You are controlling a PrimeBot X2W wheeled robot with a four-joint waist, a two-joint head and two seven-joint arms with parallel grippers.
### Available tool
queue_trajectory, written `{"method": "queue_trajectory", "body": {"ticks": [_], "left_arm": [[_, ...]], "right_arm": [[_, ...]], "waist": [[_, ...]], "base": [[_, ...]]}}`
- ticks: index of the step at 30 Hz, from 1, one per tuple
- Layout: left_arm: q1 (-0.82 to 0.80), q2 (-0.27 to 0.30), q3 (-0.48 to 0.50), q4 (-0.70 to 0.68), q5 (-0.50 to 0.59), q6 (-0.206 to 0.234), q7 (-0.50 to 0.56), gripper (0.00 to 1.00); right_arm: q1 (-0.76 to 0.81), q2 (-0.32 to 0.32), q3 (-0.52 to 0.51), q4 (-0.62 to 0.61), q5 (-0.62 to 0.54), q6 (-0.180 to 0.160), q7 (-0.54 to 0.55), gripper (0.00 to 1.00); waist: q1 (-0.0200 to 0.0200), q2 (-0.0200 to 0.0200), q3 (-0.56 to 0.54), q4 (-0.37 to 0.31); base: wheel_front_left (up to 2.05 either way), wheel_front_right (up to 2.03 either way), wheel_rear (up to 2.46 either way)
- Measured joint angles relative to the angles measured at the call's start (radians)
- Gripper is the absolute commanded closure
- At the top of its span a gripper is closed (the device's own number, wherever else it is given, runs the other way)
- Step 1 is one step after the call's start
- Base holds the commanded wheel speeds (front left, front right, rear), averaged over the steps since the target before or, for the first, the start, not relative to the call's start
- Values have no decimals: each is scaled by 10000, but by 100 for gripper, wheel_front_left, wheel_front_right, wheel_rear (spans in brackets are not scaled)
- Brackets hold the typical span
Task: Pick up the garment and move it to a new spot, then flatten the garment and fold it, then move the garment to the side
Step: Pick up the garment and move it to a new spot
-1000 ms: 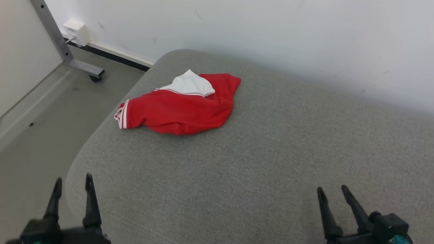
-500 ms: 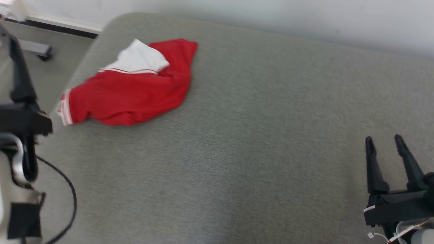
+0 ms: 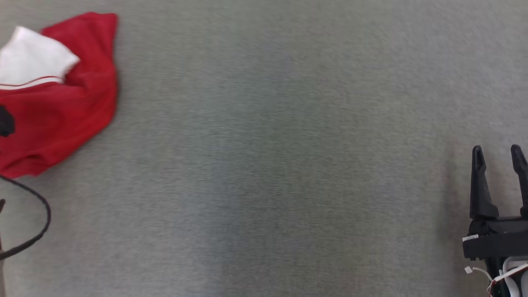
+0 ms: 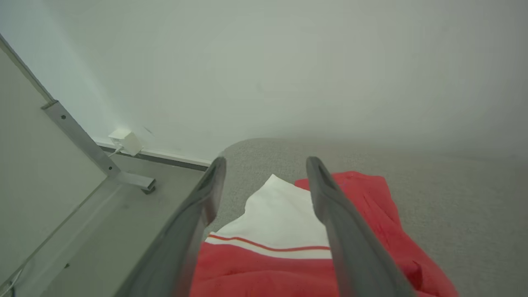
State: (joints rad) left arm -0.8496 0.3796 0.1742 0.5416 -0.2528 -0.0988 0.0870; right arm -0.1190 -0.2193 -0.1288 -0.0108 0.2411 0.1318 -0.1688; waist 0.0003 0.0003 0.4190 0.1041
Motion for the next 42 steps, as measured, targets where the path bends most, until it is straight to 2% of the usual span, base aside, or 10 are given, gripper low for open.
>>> {"method": "queue_trajectory", "body": {"ticks": [11, 17, 18, 19, 20, 22, 25, 32, 38, 42], "left_arm": [[-556, 353, -222, 2911, -1014, -236, 3053, 0], [-820, 506, -341, 3626, -1310, -247, 4102, 0], [-864, 500, -286, 3728, -1440, -247, 4105, 5], [-902, 522, -309, 3824, -1486, -247, 4172, 73], [-913, 562, -357, 3885, -1452, -247, 4180, 100], [-902, 591, -426, 3927, -1440, -247, 3994, 100], [-761, 610, -543, 3814, -1225, -253, 2993, 100], [-1245, 1078, -702, 2943, -594, 23, 82, 100], [-2242, 1049, -1522, 1881, -280, -155, -428, 100], [-2905, 633, -2265, 602, -215, -242, -313, 100]], "right_arm": [[-194, -52, -69, -59, 6, 0, 17, 0], [-198, -40, -63, -109, -13, 0, 75, 0], [-201, -33, -61, -115, -31, 0, 94, 0], [-210, -27, -58, -115, -42, 0, 102, 0], [-225, -8, -36, -109, -48, 0, 104, 0], [-234, 23, -15, -86, -52, 0, 102, 0], [-237, 128, 21, -4, -67, 0, 84, 0], [-266, 355, 324, 445, 12, 0, -165, 0], [-315, 665, 589, 1057, 138, 0, -460, 0], [-314, 851, 642, 1413, 228, 0, -631, 0]], "waist": [[-2, 0, 606, -1095], [-5, -2, 613, -1214], [-5, -3, 604, -1224], [-5, -3, 590, -1234], [-4, -3, 569, -1243], [-5, -3, 506, -1254], [-3, -1, 357, -1252], [-4, -2, -220, -1209], [-4, -2, -838, -1303], [-5, -2, -1144, -1596]], "base": [[0, 0, 0], [0, 0, 0], [0, 0, 0], [0, 0, 0], [0, 0, 0], [0, 0, 0], [0, 0, 0], [0, 0, 0], [0, 0, 0], [0, 0, 0]]}}
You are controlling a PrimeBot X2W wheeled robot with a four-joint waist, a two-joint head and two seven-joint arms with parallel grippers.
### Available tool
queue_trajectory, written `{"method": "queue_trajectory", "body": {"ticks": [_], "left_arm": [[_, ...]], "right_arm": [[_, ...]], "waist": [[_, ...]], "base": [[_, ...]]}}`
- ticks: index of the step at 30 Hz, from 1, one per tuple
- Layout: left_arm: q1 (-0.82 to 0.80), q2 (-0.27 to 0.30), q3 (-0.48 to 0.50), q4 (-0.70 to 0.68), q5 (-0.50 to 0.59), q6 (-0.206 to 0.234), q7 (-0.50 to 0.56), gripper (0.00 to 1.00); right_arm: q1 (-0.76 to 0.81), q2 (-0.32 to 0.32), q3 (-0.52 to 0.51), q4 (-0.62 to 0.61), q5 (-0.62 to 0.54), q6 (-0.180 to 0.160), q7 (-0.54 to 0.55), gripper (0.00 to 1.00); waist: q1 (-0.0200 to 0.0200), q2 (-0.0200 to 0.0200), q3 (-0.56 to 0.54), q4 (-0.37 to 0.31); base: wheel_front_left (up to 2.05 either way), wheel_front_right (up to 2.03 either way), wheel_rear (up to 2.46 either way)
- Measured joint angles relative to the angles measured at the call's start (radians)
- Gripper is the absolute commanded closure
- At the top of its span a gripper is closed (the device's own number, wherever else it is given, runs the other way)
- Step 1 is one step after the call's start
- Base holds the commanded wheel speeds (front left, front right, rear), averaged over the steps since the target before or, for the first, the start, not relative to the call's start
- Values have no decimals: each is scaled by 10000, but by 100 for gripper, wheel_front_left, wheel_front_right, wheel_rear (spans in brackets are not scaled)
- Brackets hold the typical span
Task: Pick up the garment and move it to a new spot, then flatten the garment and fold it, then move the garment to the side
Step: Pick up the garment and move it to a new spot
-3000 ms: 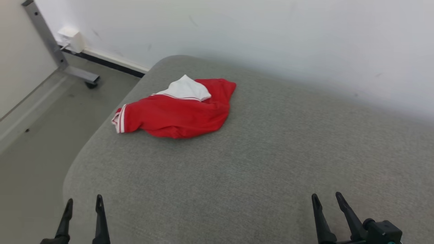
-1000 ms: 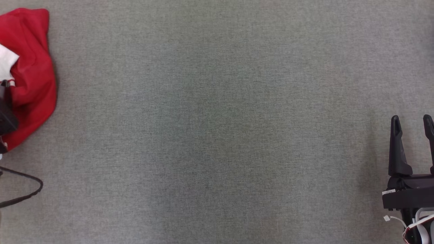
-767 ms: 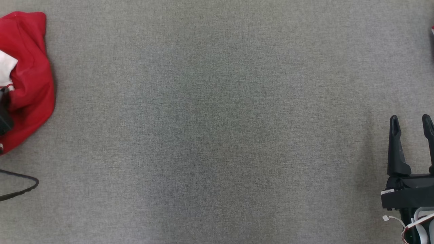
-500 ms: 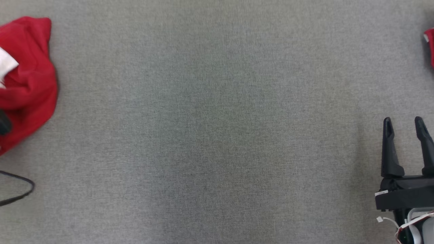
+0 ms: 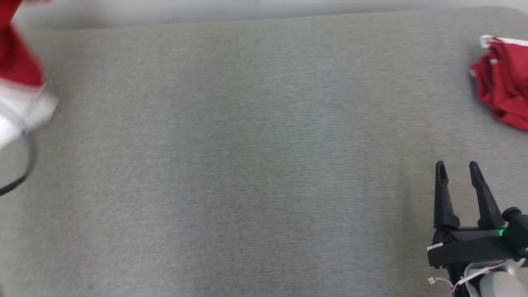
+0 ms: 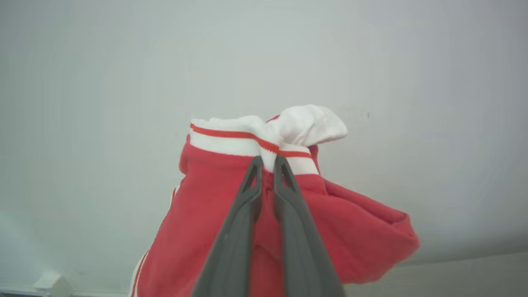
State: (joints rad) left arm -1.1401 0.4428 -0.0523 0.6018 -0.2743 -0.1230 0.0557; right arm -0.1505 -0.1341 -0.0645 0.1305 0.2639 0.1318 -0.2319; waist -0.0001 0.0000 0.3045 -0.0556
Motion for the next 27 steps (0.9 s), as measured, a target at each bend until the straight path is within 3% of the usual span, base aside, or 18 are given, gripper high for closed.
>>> {"method": "queue_trajectory", "body": {"ticks": [6, 14, 20, 27], "left_arm": [[-359, -1204, -1114, -1703, -230, -15, 706, 100], [-77, -2529, -2127, -2437, -476, -17, 861, 100], [1605, -3375, -2727, -2466, -792, 102, 418, 100], [4622, -3712, -3108, -2144, -1442, 464, -288, 100]], "right_arm": [[-10, 278, 144, 435, 94, 0, -184, 0], [-128, 451, 299, 825, 270, 0, -284, 0], [-113, 548, 307, 865, 309, 0, -295, 0], [41, 621, 293, 857, 307, 0, -297, 0]], "waist": [[1, 0, -229, -739], [1, 0, -339, -1727], [1, 0, -407, -2378], [0, 0, -575, -2604]], "base": [[0, 0, 0], [0, 0, 0], [0, 0, 0], [0, 0, 0]]}}
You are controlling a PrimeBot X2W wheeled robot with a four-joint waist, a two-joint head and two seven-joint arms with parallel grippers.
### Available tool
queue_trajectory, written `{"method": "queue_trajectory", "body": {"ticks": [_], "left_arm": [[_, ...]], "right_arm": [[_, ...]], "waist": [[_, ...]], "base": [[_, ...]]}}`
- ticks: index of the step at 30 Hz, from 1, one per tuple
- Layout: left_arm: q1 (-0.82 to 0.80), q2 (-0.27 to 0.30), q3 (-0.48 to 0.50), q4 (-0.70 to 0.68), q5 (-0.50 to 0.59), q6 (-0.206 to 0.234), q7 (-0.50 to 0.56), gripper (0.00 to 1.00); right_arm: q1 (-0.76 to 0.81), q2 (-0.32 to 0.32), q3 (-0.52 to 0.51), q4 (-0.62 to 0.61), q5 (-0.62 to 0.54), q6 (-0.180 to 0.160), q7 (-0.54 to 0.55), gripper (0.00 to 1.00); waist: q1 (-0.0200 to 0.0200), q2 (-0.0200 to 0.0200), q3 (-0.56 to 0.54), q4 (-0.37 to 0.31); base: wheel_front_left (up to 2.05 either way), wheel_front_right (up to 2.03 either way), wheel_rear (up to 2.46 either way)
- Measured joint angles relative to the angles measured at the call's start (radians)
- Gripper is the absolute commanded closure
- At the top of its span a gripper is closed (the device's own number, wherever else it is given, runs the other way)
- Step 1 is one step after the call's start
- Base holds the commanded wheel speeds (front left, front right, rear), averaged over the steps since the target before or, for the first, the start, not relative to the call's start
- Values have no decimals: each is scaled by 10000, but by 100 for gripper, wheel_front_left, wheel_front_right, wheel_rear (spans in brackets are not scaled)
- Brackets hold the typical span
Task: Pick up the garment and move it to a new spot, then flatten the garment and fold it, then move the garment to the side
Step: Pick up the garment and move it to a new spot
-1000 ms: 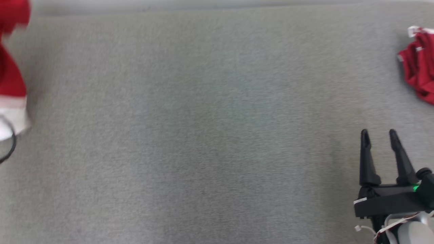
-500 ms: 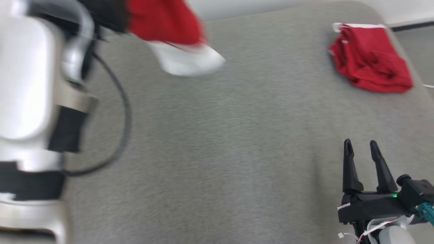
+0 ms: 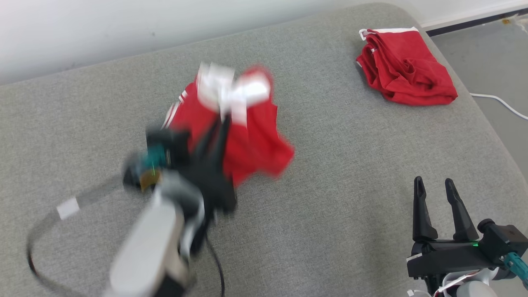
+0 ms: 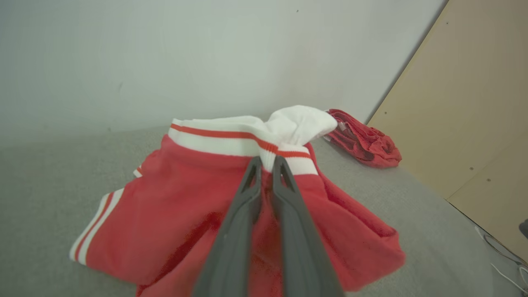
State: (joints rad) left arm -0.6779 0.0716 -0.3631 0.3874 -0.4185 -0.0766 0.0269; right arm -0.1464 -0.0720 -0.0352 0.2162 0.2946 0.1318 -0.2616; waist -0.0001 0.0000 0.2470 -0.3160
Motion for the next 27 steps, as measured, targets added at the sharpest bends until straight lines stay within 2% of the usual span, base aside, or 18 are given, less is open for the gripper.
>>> {"method": "queue_trajectory", "body": {"ticks": [3, 5, 6, 7, 8, 13, 16, 27], "left_arm": [[1321, -75, -82, 150, -468, 81, -303, 100], [2040, 109, -426, 364, 12, 249, -606, 100], [2189, 102, -447, 460, -84, 238, -610, 97], [2339, 96, -497, 558, -123, 234, -669, 54], [2457, 96, -554, 621, -96, 221, -803, 0], [2469, 82, -430, 428, -165, 134, -1753, 0], [2464, 284, -374, 242, -73, 98, -2167, 0], [3586, 1312, 1020, -1030, 23, 694, -2861, 0]], "right_arm": [[25, 17, 40, 17, 0, 0, 0, 0], [28, 21, 42, 56, -31, 0, 0, 0], [30, 21, 50, 59, -50, 0, 0, 0], [29, 15, 61, 61, -59, 0, 0, 0], [28, 2, 88, 67, -63, 0, 0, 0], [82, -153, 75, 100, -117, 0, 0, 0], [284, -217, 90, 140, -144, 0, 0, 0], [691, -437, 186, -52, -142, 0, -13, 0]], "waist": [[0, 0, -55, -2], [1, 0, -91, 77], [0, 0, -105, 117], [0, 0, -122, 159], [0, 0, -146, 202], [0, 0, -368, 469], [0, 0, -604, 662], [0, 0, -1371, 1819]], "base": [[0, 0, 0], [0, 0, 0], [0, 0, 0], [0, 0, 0], [0, 0, 0], [0, 0, 0], [0, 0, 0], [0, 0, 0]]}}
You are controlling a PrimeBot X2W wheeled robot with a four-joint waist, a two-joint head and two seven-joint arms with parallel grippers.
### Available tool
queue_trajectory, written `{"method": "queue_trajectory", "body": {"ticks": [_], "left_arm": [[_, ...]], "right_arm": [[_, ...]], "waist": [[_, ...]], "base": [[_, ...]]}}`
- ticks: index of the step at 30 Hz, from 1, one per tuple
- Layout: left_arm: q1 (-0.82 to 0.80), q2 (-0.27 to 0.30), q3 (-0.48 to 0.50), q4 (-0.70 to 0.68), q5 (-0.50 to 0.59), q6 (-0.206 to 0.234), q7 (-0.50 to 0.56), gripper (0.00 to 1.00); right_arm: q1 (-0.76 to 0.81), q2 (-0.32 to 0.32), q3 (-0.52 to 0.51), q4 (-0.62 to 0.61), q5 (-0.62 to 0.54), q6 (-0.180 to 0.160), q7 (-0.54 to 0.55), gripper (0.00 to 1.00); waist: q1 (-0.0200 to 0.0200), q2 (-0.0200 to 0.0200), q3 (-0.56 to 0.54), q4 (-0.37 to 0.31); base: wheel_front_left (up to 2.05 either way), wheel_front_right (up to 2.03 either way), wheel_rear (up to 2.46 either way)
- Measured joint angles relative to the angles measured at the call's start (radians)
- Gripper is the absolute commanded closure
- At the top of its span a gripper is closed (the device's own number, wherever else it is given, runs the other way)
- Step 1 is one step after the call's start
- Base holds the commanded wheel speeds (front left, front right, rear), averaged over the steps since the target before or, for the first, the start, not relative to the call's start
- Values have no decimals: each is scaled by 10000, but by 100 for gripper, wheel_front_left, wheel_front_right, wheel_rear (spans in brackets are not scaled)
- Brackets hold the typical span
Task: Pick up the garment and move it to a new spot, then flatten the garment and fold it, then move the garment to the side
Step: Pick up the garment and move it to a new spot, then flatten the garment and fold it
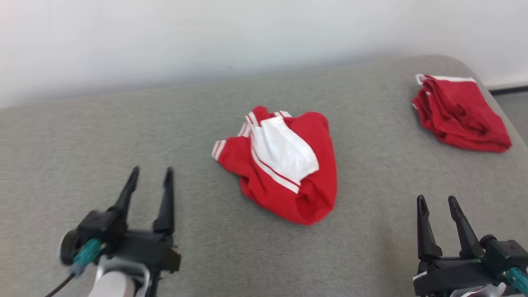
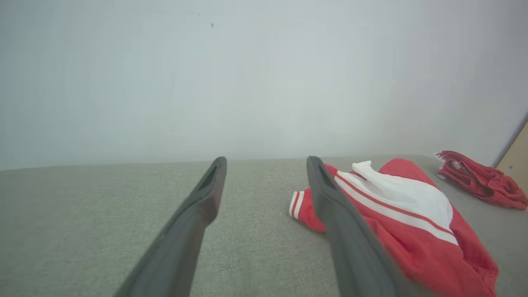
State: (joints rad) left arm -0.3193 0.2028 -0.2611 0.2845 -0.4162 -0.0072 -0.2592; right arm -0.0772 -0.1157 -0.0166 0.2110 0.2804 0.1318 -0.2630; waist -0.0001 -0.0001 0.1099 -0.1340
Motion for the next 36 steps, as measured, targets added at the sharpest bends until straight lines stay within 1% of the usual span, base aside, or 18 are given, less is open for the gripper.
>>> {"method": "queue_trajectory", "body": {"ticks": [4, 7, 9, 14, 17, 21, 27, 36], "left_arm": [[891, 240, 546, -621, 8, 69, -33, 0], [1595, 401, 731, -1189, 297, 56, -35, 0], [2068, 387, 882, -1448, 372, 19, -35, 0], [2875, 238, 1091, -1848, 468, -265, -35, 0], [3210, 136, 1210, -1904, 612, -297, -35, 0], [3464, -90, 1440, -1933, 765, -447, -35, 0], [3636, -393, 1802, -1921, 1078, -621, -35, 0], [3662, -675, 2092, -1896, 1354, -786, -35, 0]], "right_arm": [[32, -61, 36, -88, 0, 0, 17, 0], [196, -79, 35, -148, -2, 0, 65, 0], [278, -84, 38, -180, -2, 0, 88, 0], [554, -75, -50, -286, -2, 0, 171, 0], [755, -46, -69, -311, -2, 0, 251, 0], [842, -13, -82, -316, 0, 0, 267, 0], [974, 31, -35, -282, 12, 0, 337, 0], [968, 27, 25, -207, 42, 0, 337, 0]], "waist": [[0, 0, -235, 464], [0, 0, -403, 765], [0, 0, -511, 939], [0, 0, -752, 1288], [0, 0, -844, 1464], [0, 0, -905, 1609], [0, 0, -866, 1648], [1, 1, -811, 1614]], "base": [[0, 0, 0], [0, 0, 0], [0, 0, 0], [0, 0, 0], [0, 0, 0], [0, 0, 0], [0, 0, 0], [0, 0, 0]]}}
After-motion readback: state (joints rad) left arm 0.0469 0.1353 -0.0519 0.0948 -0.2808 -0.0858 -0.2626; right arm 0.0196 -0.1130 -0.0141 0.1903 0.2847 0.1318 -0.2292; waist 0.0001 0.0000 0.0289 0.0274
